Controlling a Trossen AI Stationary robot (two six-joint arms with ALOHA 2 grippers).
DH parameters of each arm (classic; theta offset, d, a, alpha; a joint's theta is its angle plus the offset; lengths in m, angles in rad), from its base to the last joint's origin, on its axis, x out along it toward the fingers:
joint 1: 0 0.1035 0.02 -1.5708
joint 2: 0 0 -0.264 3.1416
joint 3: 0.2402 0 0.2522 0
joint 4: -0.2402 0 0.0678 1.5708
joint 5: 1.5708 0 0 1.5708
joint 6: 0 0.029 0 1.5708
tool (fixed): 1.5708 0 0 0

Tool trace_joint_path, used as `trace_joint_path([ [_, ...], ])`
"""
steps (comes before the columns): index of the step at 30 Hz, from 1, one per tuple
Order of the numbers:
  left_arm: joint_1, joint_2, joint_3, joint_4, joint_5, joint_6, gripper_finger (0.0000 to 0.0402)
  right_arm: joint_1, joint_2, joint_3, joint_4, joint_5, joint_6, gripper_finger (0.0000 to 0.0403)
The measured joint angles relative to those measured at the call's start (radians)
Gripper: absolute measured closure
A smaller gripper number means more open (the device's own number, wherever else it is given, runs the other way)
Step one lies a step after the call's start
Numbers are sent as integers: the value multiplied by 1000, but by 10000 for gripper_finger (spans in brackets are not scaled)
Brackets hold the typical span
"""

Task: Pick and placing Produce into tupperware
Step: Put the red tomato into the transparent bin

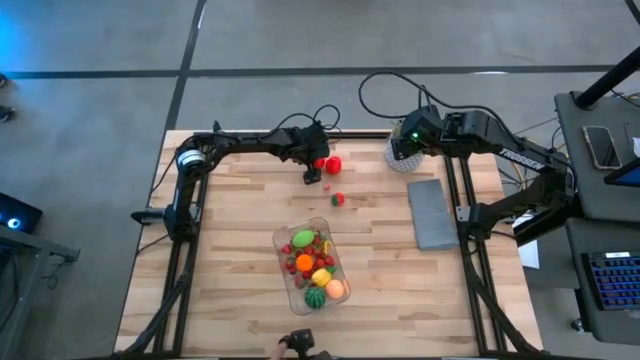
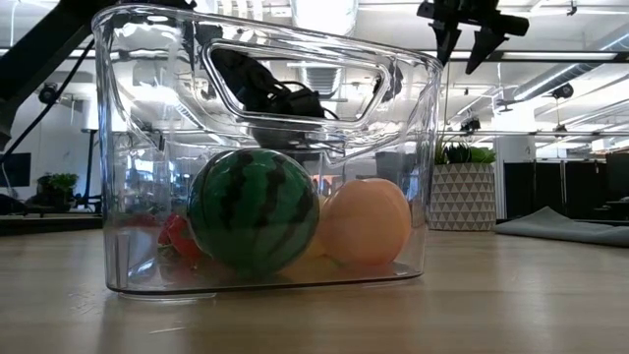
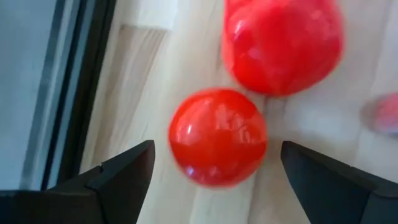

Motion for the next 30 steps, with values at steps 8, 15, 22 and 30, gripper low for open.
trace_joint_path([
  [8,2,3,1,82,45,1,68,0,0,-5,0,-4,5,126],
  [15,2,39,0,75,95,-5,68,0,0,-5,1,-4,16,128],
  [22,6,51,0,70,94,-1,68,0,0,-5,2,-7,27,126],
  [30,16,51,0,52,98,0,85,0,0,-5,4,-7,26,133],
])
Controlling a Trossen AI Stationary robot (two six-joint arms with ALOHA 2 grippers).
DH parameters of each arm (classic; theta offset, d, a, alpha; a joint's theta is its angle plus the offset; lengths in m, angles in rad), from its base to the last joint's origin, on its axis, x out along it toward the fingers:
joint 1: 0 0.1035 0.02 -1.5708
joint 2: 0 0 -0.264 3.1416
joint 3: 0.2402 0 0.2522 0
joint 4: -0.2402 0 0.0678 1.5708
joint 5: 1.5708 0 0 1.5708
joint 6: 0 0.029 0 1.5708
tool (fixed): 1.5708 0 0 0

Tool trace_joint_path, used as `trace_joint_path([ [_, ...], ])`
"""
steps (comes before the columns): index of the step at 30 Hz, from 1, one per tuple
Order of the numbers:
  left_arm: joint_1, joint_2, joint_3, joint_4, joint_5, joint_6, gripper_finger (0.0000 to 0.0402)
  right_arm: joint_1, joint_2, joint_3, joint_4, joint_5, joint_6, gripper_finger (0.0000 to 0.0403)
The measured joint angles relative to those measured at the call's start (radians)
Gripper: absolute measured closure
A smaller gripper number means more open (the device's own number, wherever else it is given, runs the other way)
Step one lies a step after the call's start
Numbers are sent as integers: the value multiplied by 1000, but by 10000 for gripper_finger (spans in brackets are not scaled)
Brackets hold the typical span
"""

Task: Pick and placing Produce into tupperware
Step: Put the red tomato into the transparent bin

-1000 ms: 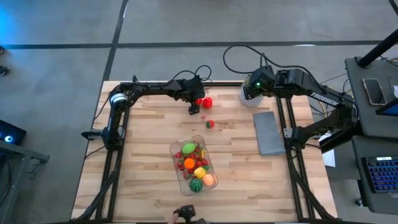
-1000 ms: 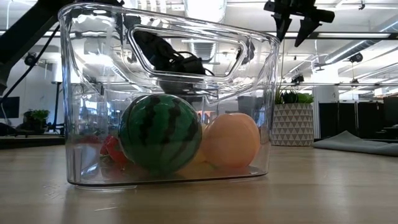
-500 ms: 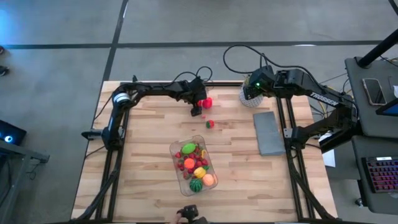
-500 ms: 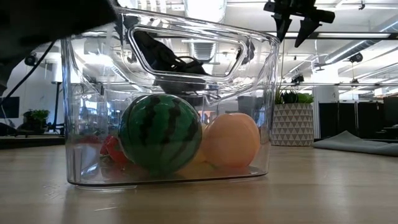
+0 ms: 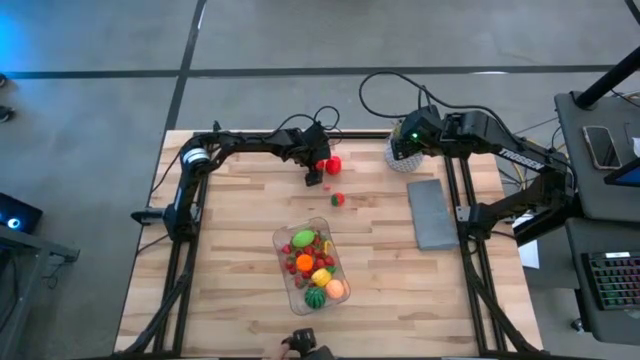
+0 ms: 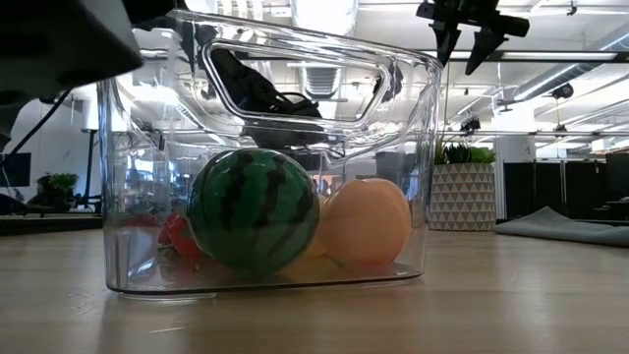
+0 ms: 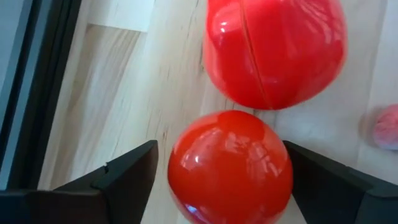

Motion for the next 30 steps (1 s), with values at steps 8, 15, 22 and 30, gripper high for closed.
trace_joint_path([
  [8,-1,0,2,-10,0,-1,148,0,0,0,1,0,-3,133],
  [15,0,0,3,-9,-1,-2,156,0,0,0,1,0,-3,131],
  [22,-4,-51,3,-67,-1,-8,155,0,0,0,1,0,-3,136],
  [30,-56,-220,1,-324,97,-162,155,0,0,0,1,-1,-19,139],
])
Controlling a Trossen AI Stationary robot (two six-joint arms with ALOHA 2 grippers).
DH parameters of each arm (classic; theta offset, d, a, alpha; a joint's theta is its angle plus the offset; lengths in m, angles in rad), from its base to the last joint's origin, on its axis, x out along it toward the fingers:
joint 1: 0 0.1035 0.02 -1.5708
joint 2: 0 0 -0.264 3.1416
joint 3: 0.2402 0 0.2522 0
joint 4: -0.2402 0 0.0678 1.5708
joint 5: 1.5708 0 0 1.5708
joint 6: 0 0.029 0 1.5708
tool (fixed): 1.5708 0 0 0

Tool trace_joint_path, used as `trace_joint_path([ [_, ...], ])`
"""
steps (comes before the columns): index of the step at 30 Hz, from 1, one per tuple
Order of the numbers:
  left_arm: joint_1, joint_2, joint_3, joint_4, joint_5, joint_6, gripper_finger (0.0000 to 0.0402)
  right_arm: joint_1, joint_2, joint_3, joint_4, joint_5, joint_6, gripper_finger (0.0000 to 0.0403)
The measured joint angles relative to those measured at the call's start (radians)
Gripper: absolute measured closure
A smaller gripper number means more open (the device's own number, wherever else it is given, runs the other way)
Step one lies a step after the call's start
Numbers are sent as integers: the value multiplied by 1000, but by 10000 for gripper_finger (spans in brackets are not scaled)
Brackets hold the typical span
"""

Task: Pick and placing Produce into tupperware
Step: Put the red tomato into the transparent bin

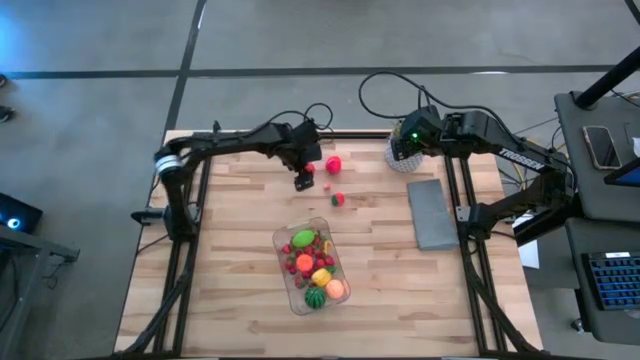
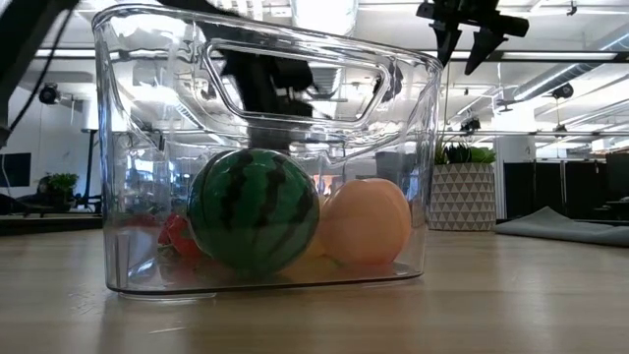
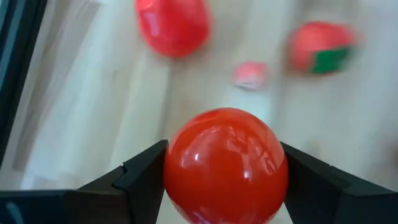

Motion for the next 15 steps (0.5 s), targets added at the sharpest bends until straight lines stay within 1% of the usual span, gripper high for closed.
trace_joint_path([
  [2,-32,-61,-2,-37,8,-40,155,0,0,0,0,-11,-3,139],
  [5,-101,-162,-3,-57,15,-93,155,0,0,-1,1,-59,-28,136],
  [8,-189,-259,-3,-51,14,-169,155,7,0,-12,0,-98,-61,136],
  [10,-260,-307,-3,-51,2,-216,155,17,0,-21,-1,-106,-74,139],
  [12,-335,-339,-6,-52,-37,-273,155,31,0,-29,-1,-105,-87,141],
  [15,-441,-355,-22,-45,-132,-370,155,56,0,-43,-1,-106,-100,141],
])
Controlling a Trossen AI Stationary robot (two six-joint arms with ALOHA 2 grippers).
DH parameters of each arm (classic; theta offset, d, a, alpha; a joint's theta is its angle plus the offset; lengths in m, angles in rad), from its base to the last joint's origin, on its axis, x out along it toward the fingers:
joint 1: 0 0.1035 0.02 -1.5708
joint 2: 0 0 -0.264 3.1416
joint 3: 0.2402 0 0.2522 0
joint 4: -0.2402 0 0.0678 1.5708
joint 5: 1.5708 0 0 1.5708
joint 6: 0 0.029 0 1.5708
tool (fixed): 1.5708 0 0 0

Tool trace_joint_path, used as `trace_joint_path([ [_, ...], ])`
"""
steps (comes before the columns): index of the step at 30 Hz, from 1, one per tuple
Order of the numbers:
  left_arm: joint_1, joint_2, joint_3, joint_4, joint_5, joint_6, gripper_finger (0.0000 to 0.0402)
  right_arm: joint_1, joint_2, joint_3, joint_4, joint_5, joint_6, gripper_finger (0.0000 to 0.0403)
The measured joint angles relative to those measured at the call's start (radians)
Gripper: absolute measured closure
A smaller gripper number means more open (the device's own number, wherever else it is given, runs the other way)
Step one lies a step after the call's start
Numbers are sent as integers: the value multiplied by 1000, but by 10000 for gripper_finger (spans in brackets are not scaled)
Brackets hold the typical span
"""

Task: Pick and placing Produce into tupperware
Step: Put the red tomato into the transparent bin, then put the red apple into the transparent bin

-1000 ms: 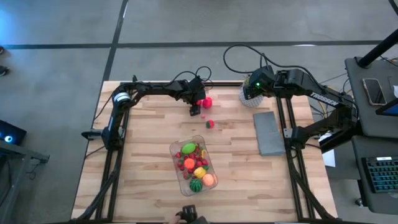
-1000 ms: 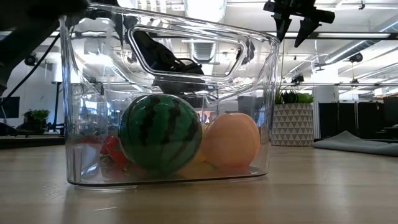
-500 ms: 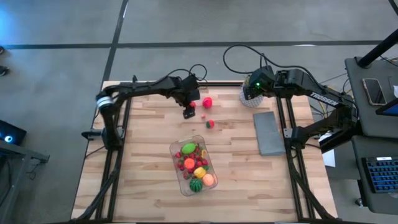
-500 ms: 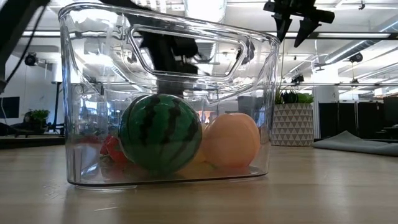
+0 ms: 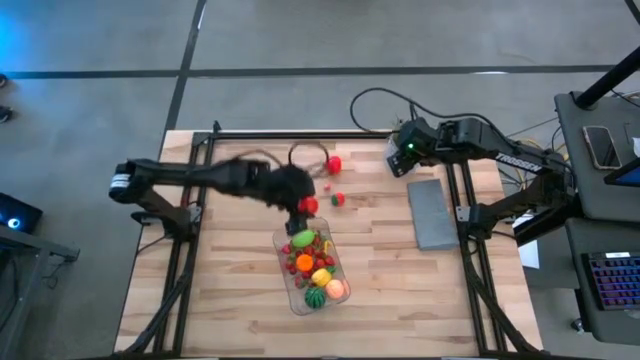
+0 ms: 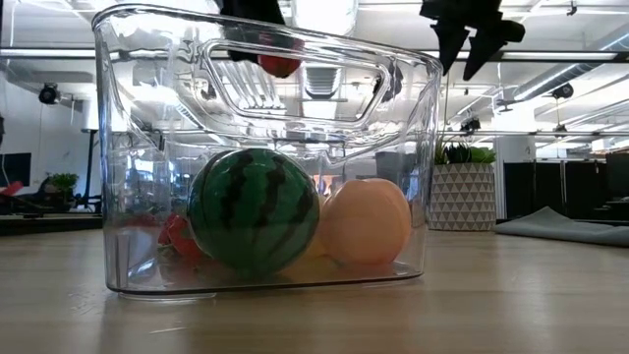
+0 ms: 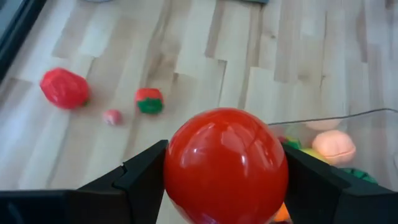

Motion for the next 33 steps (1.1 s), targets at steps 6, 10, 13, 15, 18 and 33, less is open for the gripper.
trace_joint_path([
  [6,-145,48,-78,-12,-62,-273,155,53,0,-46,0,-7,-5,136],
  [10,-206,74,-121,-6,-62,-402,155,76,0,-72,3,-43,-3,139],
  [13,-232,102,-135,4,-69,-509,153,92,0,-89,2,-48,23,141],
  [15,-243,121,-135,13,-71,-571,145,101,0,-98,2,-52,36,140],
  [18,-257,150,-135,71,-71,-650,122,117,0,-112,11,-86,31,135],
  [33,-238,76,-136,-95,-113,-651,86,132,52,-156,334,-115,-23,132],
])
